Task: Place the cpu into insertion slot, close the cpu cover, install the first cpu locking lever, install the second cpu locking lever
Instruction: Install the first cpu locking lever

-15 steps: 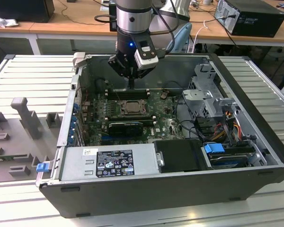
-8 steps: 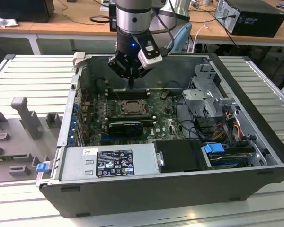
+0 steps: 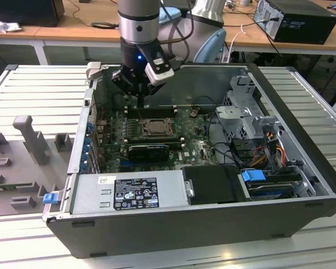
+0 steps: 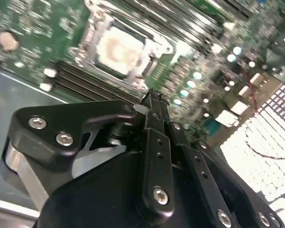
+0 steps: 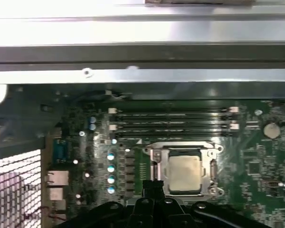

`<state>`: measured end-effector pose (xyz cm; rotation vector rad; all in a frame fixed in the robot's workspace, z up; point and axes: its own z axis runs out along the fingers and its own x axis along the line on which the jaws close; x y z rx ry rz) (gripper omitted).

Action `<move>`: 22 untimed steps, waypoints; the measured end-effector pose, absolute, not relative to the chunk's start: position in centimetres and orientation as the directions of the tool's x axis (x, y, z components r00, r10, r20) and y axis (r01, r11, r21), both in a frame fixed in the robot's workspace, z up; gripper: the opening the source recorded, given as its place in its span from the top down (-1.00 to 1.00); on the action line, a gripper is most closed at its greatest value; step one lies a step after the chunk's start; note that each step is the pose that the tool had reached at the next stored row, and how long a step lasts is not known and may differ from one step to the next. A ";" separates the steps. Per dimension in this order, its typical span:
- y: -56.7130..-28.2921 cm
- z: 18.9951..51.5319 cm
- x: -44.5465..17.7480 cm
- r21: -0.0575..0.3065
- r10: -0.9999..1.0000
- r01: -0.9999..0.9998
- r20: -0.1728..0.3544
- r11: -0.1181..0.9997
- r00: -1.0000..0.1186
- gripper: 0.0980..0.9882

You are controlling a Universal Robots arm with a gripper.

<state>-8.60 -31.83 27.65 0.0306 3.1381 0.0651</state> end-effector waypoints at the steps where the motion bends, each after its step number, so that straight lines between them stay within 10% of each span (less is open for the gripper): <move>1: -31.8 27.4 -9.1 0.042 0.019 0.019 -0.002 0.999 -1.000 0.98; 22: -29.1 25.8 -11.0 0.044 -0.040 -0.040 -0.003 0.998 -0.999 0.98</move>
